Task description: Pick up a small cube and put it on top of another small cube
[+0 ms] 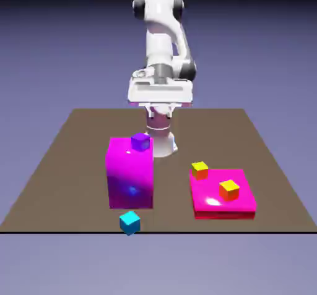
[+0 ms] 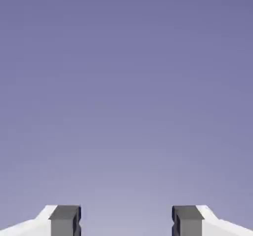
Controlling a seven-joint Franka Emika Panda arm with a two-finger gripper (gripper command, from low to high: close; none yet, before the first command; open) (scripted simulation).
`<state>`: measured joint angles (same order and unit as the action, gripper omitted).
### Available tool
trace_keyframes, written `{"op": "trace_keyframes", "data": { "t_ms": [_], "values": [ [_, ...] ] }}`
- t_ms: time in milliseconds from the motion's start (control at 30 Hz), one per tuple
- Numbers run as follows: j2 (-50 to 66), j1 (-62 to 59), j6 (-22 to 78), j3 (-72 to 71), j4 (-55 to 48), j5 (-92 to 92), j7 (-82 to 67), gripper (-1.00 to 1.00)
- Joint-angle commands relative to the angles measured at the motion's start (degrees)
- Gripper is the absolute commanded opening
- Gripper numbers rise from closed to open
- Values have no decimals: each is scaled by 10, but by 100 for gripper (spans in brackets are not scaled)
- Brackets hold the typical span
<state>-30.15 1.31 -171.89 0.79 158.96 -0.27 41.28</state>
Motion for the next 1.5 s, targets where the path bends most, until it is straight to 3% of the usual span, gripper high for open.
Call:
{"op": "trace_keyframes", "data": {
  "t_ms": [0, 1067, 1133, 1267, 1300, 1467],
  "values": [
    [21, 5, 18, 7, -17, -2, -10, 0],
    [685, 169, 580, 217, -559, -73, -321, 0],
    [697, 172, 590, 221, -568, -74, -327, 0],
    [743, 156, 507, 215, -532, -70, -323, 0],
    [743, 156, 507, 215, -532, -70, -323, -100],
    [683, 176, 582, 208, -555, -90, -337, -100]
  ]
}}
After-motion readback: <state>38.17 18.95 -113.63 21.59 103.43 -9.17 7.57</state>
